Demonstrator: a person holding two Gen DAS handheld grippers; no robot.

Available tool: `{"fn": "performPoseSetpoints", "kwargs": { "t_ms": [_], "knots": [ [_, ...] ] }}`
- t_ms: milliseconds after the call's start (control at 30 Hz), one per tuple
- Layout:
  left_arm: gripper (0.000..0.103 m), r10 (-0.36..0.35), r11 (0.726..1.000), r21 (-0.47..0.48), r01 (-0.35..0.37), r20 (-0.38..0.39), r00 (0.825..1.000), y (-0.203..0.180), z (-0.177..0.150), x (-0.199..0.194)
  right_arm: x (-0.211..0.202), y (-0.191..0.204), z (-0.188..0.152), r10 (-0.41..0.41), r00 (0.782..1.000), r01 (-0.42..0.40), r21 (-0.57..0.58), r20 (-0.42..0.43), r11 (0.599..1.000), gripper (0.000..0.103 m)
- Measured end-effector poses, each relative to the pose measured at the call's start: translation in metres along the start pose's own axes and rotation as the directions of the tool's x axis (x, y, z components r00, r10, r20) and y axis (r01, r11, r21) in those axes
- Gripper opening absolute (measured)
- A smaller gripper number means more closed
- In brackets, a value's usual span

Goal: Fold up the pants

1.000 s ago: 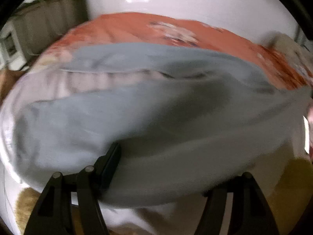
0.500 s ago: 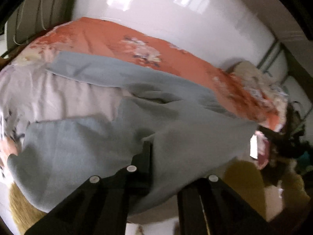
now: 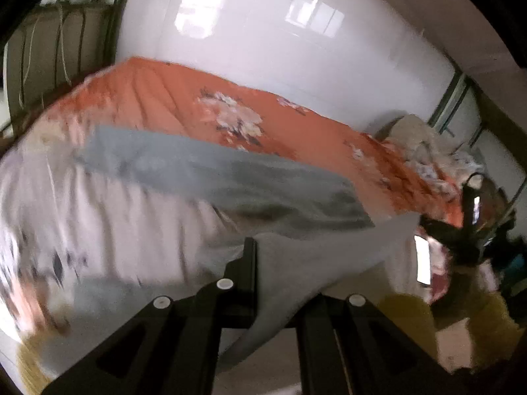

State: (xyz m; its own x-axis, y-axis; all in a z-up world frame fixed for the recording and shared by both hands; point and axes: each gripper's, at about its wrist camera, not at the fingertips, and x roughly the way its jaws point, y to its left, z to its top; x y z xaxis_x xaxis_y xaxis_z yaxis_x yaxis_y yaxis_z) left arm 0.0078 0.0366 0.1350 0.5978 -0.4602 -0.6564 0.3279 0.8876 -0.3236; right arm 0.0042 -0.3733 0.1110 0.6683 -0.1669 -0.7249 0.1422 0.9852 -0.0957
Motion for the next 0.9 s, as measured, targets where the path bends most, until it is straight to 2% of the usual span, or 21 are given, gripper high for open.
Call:
{"fn": "performPoseSetpoints", "kwargs": {
  "t_ms": [167,267,400,600,700,733,800,867,900],
  "knots": [
    [0.003,0.088,0.996,-0.004,-0.088,-0.030,0.996,0.018,0.051,0.041,0.034,0.008,0.033,0.009,1.000,-0.010,-0.015,-0.007,1.000,0.003],
    [0.004,0.151,0.988,0.036,-0.149,-0.068,0.986,0.024,0.076,0.077,0.060,0.012,0.050,0.015,0.999,-0.016,-0.015,-0.029,1.000,0.003],
    [0.004,0.183,0.983,0.037,-0.180,-0.119,0.976,0.040,0.095,0.129,0.100,0.020,0.064,0.005,0.998,-0.007,-0.026,-0.070,1.000,0.003],
    [0.005,0.186,0.980,-0.028,-0.196,-0.200,0.962,0.072,0.096,0.192,0.156,0.025,0.065,0.024,0.991,-0.024,0.000,-0.135,1.000,0.004],
    [0.006,0.197,0.975,-0.053,-0.217,-0.248,0.948,0.084,0.089,0.216,0.164,0.023,0.067,0.055,0.990,-0.053,0.018,-0.129,0.998,0.012],
    [0.008,0.198,0.973,-0.061,-0.220,-0.256,0.946,0.087,0.086,0.220,0.166,0.022,0.068,0.059,0.989,-0.056,0.024,-0.135,0.998,0.019],
    [0.015,0.199,0.972,-0.071,-0.222,-0.246,0.949,0.088,0.084,0.221,0.164,0.016,0.069,0.051,0.989,-0.046,0.040,-0.141,0.998,0.032],
    [0.032,0.216,0.970,-0.060,-0.235,-0.227,0.949,0.089,0.083,0.217,0.159,0.008,0.069,0.071,0.989,-0.063,0.070,-0.127,0.996,0.036],
    [0.035,0.221,0.969,-0.061,-0.239,-0.218,0.951,0.091,0.082,0.215,0.156,0.002,0.067,0.082,0.989,-0.071,0.094,-0.120,0.993,0.039]
  ]
}}
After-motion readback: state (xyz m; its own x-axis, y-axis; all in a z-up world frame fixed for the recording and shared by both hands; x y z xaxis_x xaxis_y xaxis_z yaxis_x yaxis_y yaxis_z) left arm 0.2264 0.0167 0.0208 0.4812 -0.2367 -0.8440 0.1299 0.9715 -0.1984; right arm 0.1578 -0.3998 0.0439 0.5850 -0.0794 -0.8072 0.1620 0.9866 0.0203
